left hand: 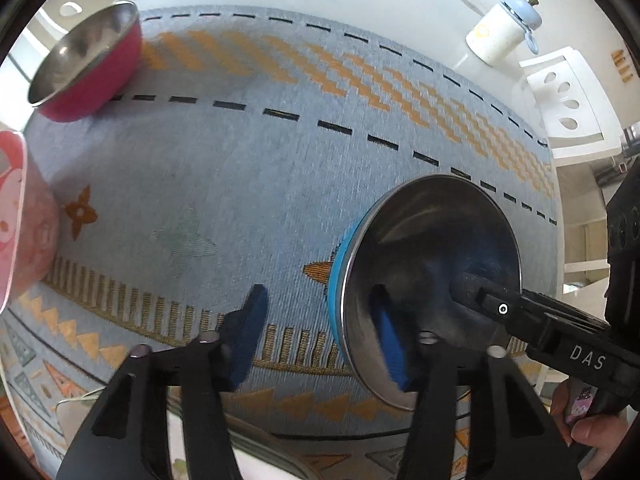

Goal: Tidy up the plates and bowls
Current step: 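Grasp the rim of the blue steel bowl with both grippers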

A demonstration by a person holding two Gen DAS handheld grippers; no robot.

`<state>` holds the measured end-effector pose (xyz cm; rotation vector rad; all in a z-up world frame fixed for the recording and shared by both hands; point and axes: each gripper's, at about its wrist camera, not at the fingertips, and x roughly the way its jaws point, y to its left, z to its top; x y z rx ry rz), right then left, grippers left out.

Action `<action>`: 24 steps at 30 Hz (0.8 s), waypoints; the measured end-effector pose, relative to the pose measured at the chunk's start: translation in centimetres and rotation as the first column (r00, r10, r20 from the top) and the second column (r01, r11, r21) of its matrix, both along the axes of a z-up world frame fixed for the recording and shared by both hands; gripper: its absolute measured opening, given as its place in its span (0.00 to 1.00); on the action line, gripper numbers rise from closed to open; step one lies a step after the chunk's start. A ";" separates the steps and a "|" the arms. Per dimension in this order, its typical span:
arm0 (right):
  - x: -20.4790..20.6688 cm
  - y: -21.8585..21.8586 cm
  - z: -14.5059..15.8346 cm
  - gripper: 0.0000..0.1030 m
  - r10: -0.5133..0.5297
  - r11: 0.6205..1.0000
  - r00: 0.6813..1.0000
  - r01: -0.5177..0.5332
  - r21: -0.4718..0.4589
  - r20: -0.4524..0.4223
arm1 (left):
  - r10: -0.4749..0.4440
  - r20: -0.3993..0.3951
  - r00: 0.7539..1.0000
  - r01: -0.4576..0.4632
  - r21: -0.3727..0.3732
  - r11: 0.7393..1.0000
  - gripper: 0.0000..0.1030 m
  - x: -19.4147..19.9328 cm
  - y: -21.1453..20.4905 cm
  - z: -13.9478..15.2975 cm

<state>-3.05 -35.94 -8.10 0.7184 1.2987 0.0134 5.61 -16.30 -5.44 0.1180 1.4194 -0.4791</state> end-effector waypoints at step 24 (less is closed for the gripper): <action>0.6 3.7 2.2 0.25 -0.113 0.993 0.993 0.115 -0.037 0.032 | -0.140 0.040 0.989 0.142 -0.046 0.989 0.15 1.5 1.7 1.3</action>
